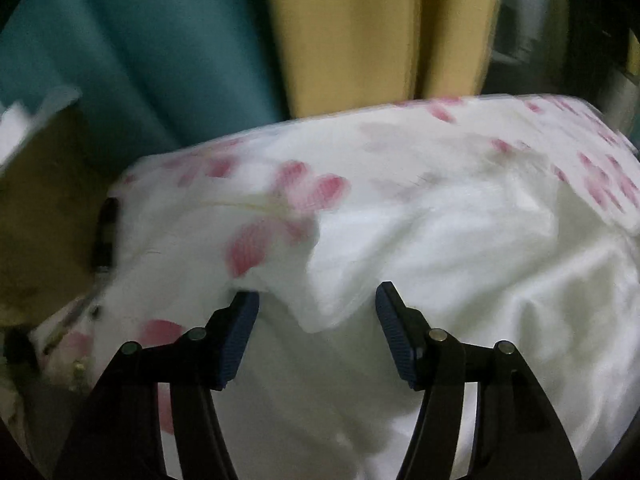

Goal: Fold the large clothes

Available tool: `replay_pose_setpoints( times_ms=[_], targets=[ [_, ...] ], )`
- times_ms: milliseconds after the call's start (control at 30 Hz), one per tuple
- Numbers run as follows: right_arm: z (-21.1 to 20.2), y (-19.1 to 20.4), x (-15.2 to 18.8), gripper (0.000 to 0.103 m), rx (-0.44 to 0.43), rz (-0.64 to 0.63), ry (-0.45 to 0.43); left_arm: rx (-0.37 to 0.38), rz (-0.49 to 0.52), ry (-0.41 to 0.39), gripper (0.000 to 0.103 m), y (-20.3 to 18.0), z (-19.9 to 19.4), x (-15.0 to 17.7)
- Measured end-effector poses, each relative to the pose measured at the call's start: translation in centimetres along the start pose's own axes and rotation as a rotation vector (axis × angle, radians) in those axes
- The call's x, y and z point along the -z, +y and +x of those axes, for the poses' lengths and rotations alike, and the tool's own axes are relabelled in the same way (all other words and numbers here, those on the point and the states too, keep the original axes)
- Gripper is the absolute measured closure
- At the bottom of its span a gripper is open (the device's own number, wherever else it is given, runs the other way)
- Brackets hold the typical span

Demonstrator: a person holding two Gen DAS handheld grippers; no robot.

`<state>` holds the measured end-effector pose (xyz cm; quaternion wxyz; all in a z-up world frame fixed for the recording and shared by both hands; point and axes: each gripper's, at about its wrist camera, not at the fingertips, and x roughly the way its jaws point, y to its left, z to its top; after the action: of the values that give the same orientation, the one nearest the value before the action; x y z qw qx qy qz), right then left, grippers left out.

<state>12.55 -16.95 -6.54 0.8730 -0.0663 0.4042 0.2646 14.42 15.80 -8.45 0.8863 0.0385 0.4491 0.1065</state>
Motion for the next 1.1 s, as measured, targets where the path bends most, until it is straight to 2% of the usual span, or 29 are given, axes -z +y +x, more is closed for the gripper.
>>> replay_pose_setpoints(
  times_ms=[33,100,167,233,367,433,467,500,600,667,700,733,767,800,867,967,1100],
  targets=[
    [0.1,0.0,0.0,0.014,0.001,0.002,0.002,-0.033,-0.067,-0.026,0.039,1.2,-0.4,-0.4],
    [0.1,0.0,-0.2,0.014,0.004,-0.005,0.004,-0.035,-0.163,-0.07,0.039,2.9,-1.5,-0.6],
    [0.0,0.2,-0.3,0.014,0.011,-0.015,0.001,0.072,-0.247,-0.108,0.039,4.0,-3.0,-0.5],
    [0.0,0.3,-0.3,0.014,0.012,-0.018,0.004,0.179,-0.275,-0.113,0.039,3.9,-3.8,-0.3],
    [-0.2,0.5,-0.3,0.014,0.013,-0.019,0.003,0.379,-0.185,-0.074,0.039,-0.1,-5.1,1.1],
    [-0.5,0.7,-0.2,0.014,0.012,-0.021,0.0,0.46,-0.128,-0.03,0.039,-2.3,-5.2,2.0],
    [-0.8,0.8,-0.1,0.014,0.012,-0.023,0.0,0.474,-0.102,-0.008,0.039,-3.1,-4.8,2.4],
    [-0.9,0.8,-0.1,0.014,0.012,-0.026,0.0,0.472,-0.074,0.016,0.039,-4.0,-4.4,2.9],
    [-1.6,1.0,0.3,0.014,0.012,-0.031,-0.003,0.462,-0.093,0.048,0.039,-4.1,-3.7,4.1],
    [-2.0,0.9,0.7,0.014,0.012,-0.026,-0.004,0.469,-0.092,0.032,0.039,-3.8,-3.9,4.4],
    [-2.0,0.8,0.8,0.014,0.012,-0.023,-0.004,0.468,-0.081,0.027,0.043,-3.8,-3.8,4.3],
    [-2.0,0.6,1.1,0.014,0.009,-0.011,-0.005,0.476,-0.055,0.016,0.057,-4.0,-3.4,4.2],
    [-2.0,0.4,1.3,0.014,0.003,-0.002,-0.003,0.481,-0.033,0.019,0.099,-4.3,-3.1,4.1],
    [-1.9,0.3,1.4,0.014,-0.001,0.008,0.001,0.488,-0.02,0.02,0.098,-4.5,-3.4,4.3],
    [-1.8,0.2,1.5,0.014,-0.007,0.02,0.003,0.475,-0.005,-0.029,0.099,-4.4,-4.5,4.3],
    [-2.2,0.4,1.3,0.014,0.0,0.014,-0.011,0.462,-0.059,-0.105,0.099,-2.6,-6.8,4.0],
    [-2.7,0.6,0.7,0.014,-0.016,0.03,-0.034,0.433,-0.123,-0.162,0.099,0.0,-9.1,3.8]
  ],
)
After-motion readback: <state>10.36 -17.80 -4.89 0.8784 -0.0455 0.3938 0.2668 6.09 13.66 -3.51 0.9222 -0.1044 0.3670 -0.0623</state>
